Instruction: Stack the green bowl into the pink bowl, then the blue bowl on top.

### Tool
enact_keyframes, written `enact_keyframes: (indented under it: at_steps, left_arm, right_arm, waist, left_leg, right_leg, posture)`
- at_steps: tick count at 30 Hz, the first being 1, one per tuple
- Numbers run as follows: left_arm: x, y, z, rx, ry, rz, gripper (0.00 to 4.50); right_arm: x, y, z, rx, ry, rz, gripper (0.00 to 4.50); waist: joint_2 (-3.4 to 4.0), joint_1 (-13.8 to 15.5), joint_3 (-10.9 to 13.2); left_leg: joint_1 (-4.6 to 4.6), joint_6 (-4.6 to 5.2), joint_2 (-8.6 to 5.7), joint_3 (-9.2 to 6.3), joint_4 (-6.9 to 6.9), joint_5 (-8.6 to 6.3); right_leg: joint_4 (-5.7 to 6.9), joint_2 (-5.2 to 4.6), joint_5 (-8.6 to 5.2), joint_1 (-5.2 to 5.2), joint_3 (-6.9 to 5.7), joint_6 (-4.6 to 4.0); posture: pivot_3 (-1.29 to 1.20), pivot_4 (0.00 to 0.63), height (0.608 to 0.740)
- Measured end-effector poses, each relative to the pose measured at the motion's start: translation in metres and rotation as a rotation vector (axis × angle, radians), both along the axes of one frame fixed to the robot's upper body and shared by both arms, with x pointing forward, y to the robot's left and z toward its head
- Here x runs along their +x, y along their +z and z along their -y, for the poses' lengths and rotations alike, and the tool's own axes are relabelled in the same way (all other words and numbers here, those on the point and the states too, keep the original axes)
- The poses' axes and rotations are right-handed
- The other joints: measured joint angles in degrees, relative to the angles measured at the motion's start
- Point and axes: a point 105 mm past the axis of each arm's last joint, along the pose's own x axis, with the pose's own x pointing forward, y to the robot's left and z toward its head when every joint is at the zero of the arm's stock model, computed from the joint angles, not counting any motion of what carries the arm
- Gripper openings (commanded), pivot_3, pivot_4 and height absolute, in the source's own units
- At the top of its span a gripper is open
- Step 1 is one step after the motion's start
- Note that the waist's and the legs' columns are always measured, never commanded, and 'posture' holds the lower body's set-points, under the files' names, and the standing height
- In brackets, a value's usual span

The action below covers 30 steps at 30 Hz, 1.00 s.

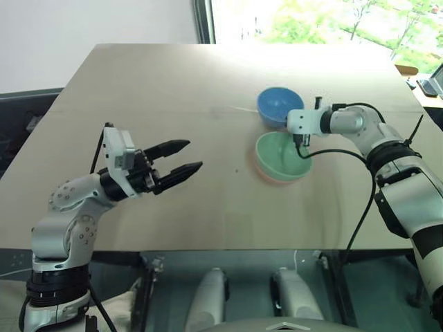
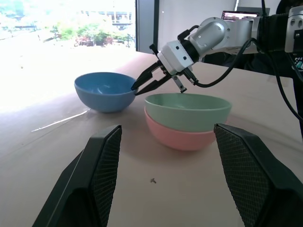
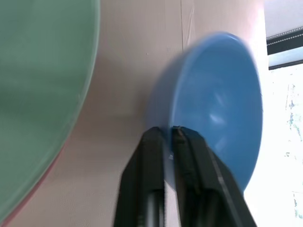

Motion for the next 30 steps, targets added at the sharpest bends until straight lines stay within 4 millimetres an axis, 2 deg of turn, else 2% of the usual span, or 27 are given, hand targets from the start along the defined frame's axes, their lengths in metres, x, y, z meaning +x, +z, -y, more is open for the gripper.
enact_keyframes:
  at_steps: [5, 9, 11, 13, 14, 16, 18, 22, 23, 24, 25, 30]
  left_arm:
    - [-0.005, 0.001, 0.001, 0.008, -0.053, -0.013, 3.29]
    - [-0.002, -0.009, 0.001, 0.029, -0.080, -0.041, 3.29]
    - [0.002, -0.014, 0.001, 0.032, -0.096, -0.059, 3.29]
    - [0.007, -0.014, 0.001, 0.034, -0.097, -0.060, 3.29]
    - [0.007, -0.014, 0.001, 0.034, -0.097, -0.060, 3.29]
    - [0.011, -0.014, 0.006, 0.039, -0.118, -0.055, 3.29]
    - [0.014, -0.015, 0.008, 0.040, -0.129, -0.058, 3.29]
    - [0.017, -0.015, 0.013, 0.041, -0.153, -0.055, 3.29]
    - [0.018, -0.015, 0.014, 0.042, -0.156, -0.054, 3.29]
    - [0.018, -0.014, 0.015, 0.042, -0.158, -0.055, 3.29]
    - [0.018, -0.014, 0.015, 0.043, -0.160, -0.054, 3.29]
    - [0.018, -0.015, 0.012, 0.048, -0.148, -0.059, 3.29]
  right_arm:
    - [-0.001, 0.001, 0.000, 0.012, 0.010, -0.010, 0.11]
    - [-0.010, 0.027, -0.001, 0.100, 0.086, -0.006, 0.11]
    - [-0.028, 0.050, 0.000, 0.174, 0.172, -0.007, 0.11]
    - [-0.055, 0.069, -0.003, 0.228, 0.258, -0.027, 0.11]
    - [-0.057, 0.070, -0.004, 0.230, 0.265, -0.027, 0.11]
    - [-0.076, 0.074, -0.003, 0.223, 0.271, -0.038, 0.11]
    - [-0.081, 0.067, -0.001, 0.216, 0.235, -0.082, 0.11]
    - [-0.071, 0.063, -0.001, 0.269, 0.150, -0.103, 1.51]
    - [-0.065, 0.062, -0.002, 0.274, 0.126, -0.076, 1.69]
    - [-0.059, 0.061, -0.001, 0.271, 0.101, -0.051, 2.25]
    - [-0.052, 0.058, 0.001, 0.258, 0.073, -0.023, 2.57]
    - [-0.018, 0.040, 0.012, 0.074, 0.007, 0.111, 2.57]
  waist:
    - [0.01, -0.2, 0.0]
    - [0.04, -0.3, 0.0]
    - [0.04, -0.1, 0.0]
    - [0.04, 0.3, 0.0]
    - [0.04, 0.3, 0.0]
    - [0.04, 0.4, 0.0]
    - [0.05, 0.3, 0.0]
    - [0.05, 0.0, 0.0]
    - [0.04, 0.0, 0.0]
    - [0.05, 0.0, 0.0]
    - [0.05, 0.0, 0.0]
    - [0.04, 0.0, 0.0]
  left_leg:
    - [0.01, 0.01, 0.00, 0.03, 0.03, -0.01]
    - [-0.01, 0.02, 0.00, 0.02, 0.04, -0.01]
    - [-0.06, 0.03, 0.02, -0.04, 0.06, -0.02]
    - [-0.07, 0.04, 0.02, -0.07, 0.06, -0.02]
    - [-0.07, 0.04, 0.02, -0.08, 0.07, -0.03]
    - [-0.04, 0.05, 0.02, -0.07, 0.12, -0.03]
    - [0.00, 0.05, 0.00, -0.02, 0.15, -0.03]
    - [0.05, 0.05, 0.02, 0.04, 0.18, -0.03]
    - [0.05, 0.04, 0.05, 0.03, 0.18, -0.03]
    - [0.03, 0.04, 0.04, 0.03, 0.17, -0.03]
    - [0.01, 0.04, 0.04, 0.03, 0.17, -0.02]
    - [-0.01, 0.04, 0.00, 0.11, 0.14, -0.02]
  right_leg:
    - [0.06, 0.00, 0.00, -0.02, 0.03, 0.00]
    - [0.06, 0.00, 0.00, -0.02, 0.02, 0.00]
    - [0.03, 0.00, 0.00, -0.01, -0.03, 0.00]
    - [0.04, -0.01, 0.00, 0.00, -0.05, 0.00]
    - [0.05, -0.01, 0.00, 0.00, -0.06, 0.00]
    - [0.12, 0.00, 0.00, 0.00, -0.07, 0.00]
    - [0.16, -0.01, 0.00, 0.02, -0.03, 0.01]
    - [0.24, 0.04, 0.00, 0.01, 0.04, 0.01]
    - [0.24, 0.06, 0.00, 0.00, 0.04, 0.01]
    - [0.23, 0.06, 0.00, -0.02, 0.04, 0.01]
    - [0.22, 0.07, 0.00, -0.04, 0.04, 0.01]
    - [0.15, 0.02, 0.00, -0.07, 0.10, 0.01]
  posture:
    - [0.00, 0.150, 0.740]
    - [0.00, 0.150, 0.740]
    - [0.00, 0.150, 0.740]
    - [0.00, 0.150, 0.740]
    - [0.00, 0.150, 0.740]
    - [0.00, 0.150, 0.740]
    - [0.00, 0.150, 0.740]
    - [0.00, 0.150, 0.740]
    - [0.00, 0.150, 0.740]
    - [0.00, 0.150, 0.740]
    - [0.00, 0.150, 0.740]
    - [0.00, 0.150, 0.740]
